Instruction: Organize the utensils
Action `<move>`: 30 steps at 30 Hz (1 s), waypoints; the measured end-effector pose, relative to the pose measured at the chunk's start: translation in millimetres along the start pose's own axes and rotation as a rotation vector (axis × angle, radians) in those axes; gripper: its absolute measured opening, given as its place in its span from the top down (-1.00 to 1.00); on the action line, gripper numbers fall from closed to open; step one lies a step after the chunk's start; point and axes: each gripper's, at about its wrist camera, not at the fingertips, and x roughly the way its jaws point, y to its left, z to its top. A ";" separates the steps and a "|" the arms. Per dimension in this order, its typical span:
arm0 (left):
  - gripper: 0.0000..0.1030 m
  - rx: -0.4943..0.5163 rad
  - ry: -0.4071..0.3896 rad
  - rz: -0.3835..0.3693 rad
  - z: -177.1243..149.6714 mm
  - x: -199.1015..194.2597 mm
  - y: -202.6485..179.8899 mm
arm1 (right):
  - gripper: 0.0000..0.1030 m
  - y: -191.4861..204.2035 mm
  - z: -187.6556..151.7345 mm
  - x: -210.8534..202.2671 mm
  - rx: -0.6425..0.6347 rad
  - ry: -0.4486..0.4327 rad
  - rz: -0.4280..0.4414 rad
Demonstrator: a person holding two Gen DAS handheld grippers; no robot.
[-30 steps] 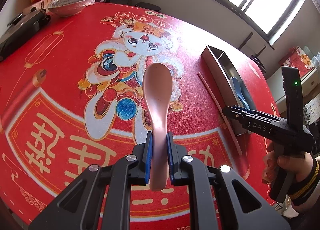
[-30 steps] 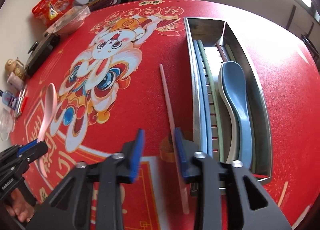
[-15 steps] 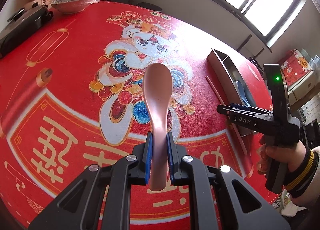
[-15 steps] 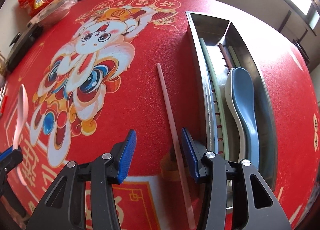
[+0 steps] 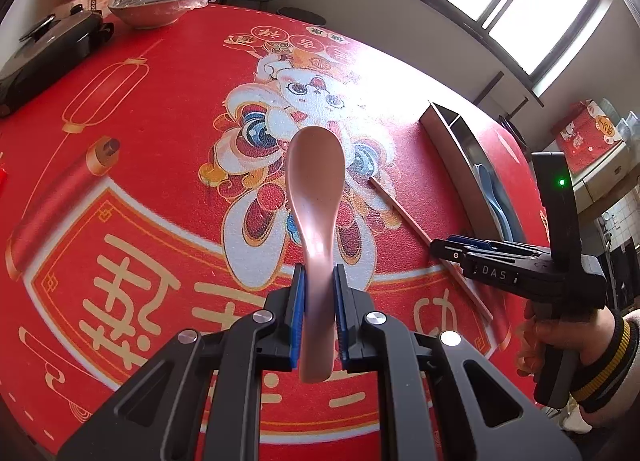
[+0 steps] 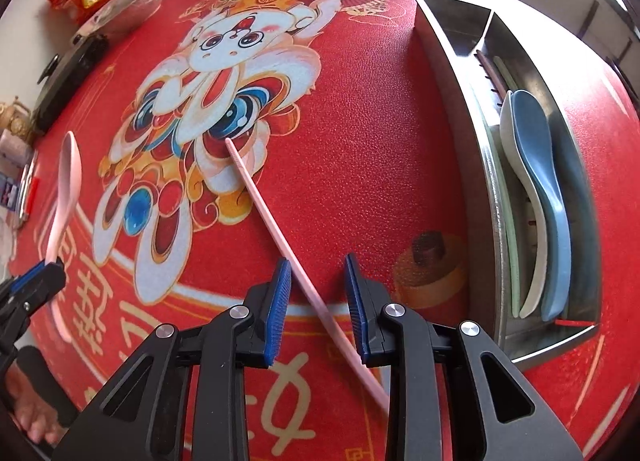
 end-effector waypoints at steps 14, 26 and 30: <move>0.75 0.021 0.019 -0.004 1.4 10.6 -8.7 | 0.77 9.0 -1.3 0.3 -0.099 0.004 0.026; 0.75 -0.007 0.013 0.018 -1.1 9.1 -9.5 | 0.89 29.0 -5.8 4.8 -0.176 0.035 0.121; 0.75 -0.008 0.015 0.020 -2.2 10.0 -10.5 | 0.88 34.2 -1.8 6.6 -0.189 0.036 0.113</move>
